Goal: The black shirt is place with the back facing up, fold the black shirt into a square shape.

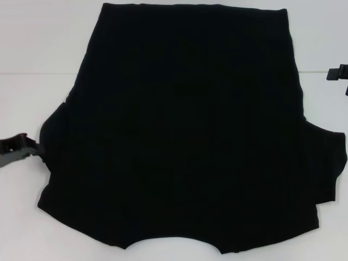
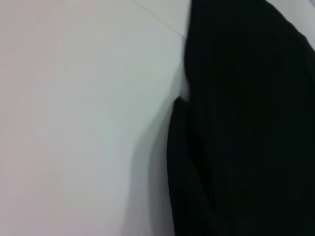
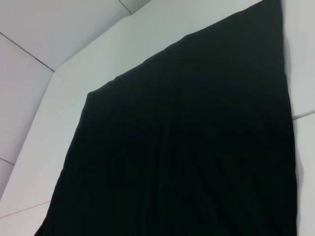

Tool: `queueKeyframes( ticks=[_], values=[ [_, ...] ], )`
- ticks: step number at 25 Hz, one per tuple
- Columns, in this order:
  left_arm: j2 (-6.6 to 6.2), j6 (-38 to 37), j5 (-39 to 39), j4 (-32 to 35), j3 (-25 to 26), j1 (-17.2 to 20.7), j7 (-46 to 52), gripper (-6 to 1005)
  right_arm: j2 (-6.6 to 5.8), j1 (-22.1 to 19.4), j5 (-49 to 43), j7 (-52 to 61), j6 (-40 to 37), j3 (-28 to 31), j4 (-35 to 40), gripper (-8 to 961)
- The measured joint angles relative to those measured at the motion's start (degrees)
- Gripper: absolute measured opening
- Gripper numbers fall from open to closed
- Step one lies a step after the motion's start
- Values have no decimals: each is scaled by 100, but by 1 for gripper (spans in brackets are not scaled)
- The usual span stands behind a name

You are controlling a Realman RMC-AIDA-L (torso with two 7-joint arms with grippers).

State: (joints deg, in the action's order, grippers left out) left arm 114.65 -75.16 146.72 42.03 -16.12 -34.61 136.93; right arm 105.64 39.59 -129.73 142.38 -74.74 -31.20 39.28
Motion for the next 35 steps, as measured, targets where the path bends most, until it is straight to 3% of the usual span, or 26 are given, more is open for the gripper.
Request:
queueKeyframes(
  ticks=[2,11,26,35],
  values=[
    [-3,-121,9,186,7,11,12,-1,0,-8,0,0,0,0,0,885],
    [-113,-196,222,830,34,45,264,17,-8,-33,0,17,4,0,0,885],
    [-261,-230,496,1039,49,-257,408,47,-9,-38,0,26,3,0,0,885],
    [-149,-996,385,1020,-464,-578,449,65,0,-38,0,23,3,0,0,884]
  ],
)
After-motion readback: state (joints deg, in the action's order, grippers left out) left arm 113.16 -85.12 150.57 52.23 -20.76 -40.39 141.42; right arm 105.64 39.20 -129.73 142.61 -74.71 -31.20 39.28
